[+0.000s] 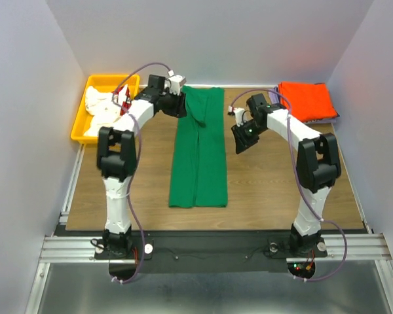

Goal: Fold and stack the t-shirts
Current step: Fold the tshirt

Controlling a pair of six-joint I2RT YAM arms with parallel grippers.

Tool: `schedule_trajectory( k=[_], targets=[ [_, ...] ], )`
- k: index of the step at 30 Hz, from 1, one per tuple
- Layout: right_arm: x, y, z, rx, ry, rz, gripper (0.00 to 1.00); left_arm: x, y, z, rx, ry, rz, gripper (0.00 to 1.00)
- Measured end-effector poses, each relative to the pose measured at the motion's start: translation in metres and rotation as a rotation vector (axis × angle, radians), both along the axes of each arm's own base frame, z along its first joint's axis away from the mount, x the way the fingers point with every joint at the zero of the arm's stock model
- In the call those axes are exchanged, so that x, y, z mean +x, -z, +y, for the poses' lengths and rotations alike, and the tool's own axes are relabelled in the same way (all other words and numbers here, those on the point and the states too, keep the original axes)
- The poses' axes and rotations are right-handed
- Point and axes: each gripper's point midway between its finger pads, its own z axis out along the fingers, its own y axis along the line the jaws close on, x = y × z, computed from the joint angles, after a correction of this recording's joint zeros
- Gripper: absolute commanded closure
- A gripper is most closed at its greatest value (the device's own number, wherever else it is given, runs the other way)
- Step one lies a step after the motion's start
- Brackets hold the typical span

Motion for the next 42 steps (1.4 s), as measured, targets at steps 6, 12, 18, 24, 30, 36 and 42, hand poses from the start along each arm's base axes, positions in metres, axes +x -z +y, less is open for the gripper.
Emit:
schedule_trajectory(
  k=[6,12,18,24,30,36,42],
  targets=[
    [-0.055,-0.048,0.009,0.028,-0.110,-0.119,0.62,-0.138,-0.140,0.034,0.081,0.270,-0.376,0.44],
    [-0.155,-0.050,0.047,-0.013,-0.466,-0.219,0.57,-0.271,-0.146,0.061,0.239,0.558,-0.696,0.36],
    [-0.201,0.006,0.043,-0.178,-0.675,-0.198,0.57,-0.350,-0.024,0.076,0.355,0.856,-0.531,0.34],
    [-0.218,0.021,0.063,-0.211,-0.789,-0.293,0.57,-0.399,0.021,0.057,0.375,1.097,-0.524,0.34],
    [-0.228,0.038,0.060,-0.240,-0.827,-0.330,0.59,-0.403,0.044,0.045,0.406,1.178,-0.537,0.36],
    [-0.227,0.055,0.054,-0.271,-0.833,-0.353,0.62,-0.402,0.065,0.045,0.453,1.191,-0.528,0.37],
    [-0.221,0.056,0.060,-0.265,-0.819,-0.384,0.67,-0.396,0.075,0.045,0.496,1.186,-0.498,0.54]
  ],
)
